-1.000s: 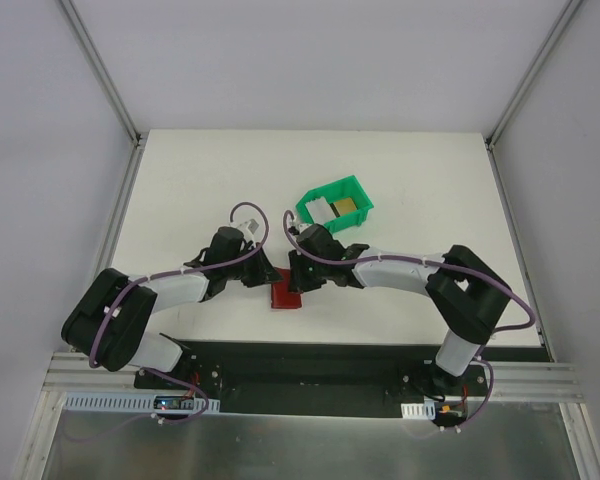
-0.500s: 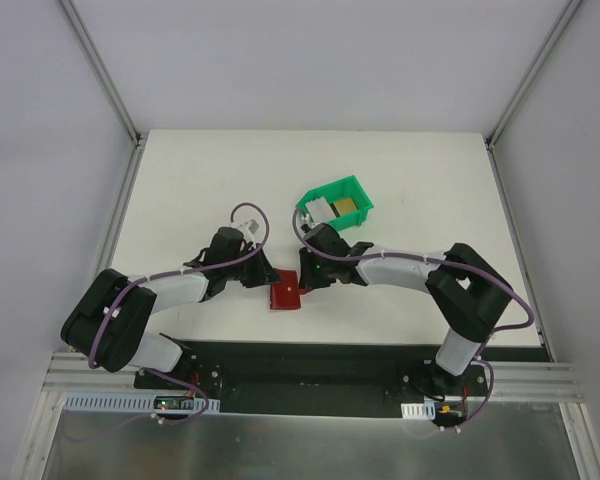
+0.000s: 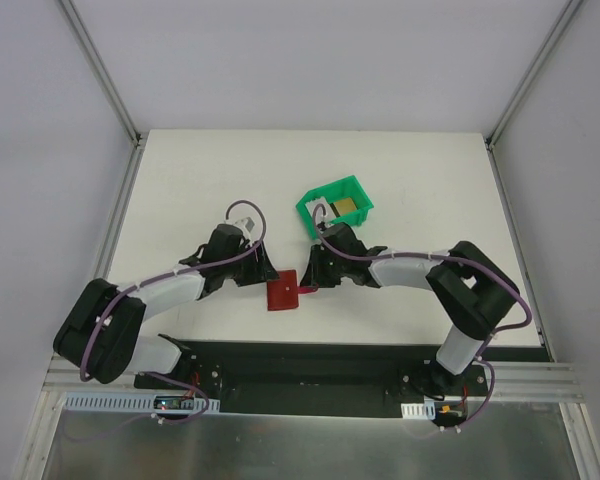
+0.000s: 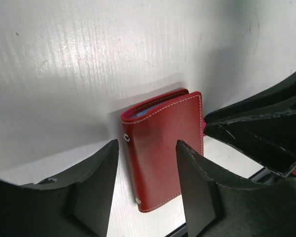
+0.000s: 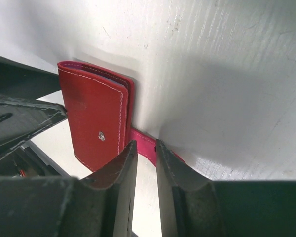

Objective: Put the credit cards into the card holder
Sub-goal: Open the card holder at the center of the board.

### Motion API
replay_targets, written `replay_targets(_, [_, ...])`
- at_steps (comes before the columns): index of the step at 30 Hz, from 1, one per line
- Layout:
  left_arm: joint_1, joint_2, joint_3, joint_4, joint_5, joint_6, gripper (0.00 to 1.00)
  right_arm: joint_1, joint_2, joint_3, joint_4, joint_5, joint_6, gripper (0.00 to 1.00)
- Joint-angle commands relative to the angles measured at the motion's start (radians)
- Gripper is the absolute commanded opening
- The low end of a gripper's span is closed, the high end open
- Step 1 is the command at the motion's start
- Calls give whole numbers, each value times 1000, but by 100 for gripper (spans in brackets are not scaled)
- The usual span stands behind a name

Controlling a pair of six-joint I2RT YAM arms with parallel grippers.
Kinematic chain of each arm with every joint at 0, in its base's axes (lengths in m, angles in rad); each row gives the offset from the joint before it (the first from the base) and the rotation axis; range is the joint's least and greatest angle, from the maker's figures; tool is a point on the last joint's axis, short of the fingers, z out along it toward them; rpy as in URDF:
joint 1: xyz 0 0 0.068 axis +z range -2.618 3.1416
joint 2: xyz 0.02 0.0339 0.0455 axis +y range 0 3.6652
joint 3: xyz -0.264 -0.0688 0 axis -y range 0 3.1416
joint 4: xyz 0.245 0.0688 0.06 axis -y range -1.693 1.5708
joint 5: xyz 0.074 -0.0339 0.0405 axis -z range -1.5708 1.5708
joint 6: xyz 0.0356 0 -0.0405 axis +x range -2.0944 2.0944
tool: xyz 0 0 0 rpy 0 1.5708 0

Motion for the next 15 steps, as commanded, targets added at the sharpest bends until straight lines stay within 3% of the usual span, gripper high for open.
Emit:
replay_targets(1, [-2,-99,6,-95,-65,21,48,-1,2,-35,32,0,24,25])
replay_targets(7, [-69,-130,99,-177,-79,68,51,-1,-3,-69,42,40,64,21])
replay_targets(15, [-226,60,320,-411,-221,125,52,4,-29,-189,170,73,148,17])
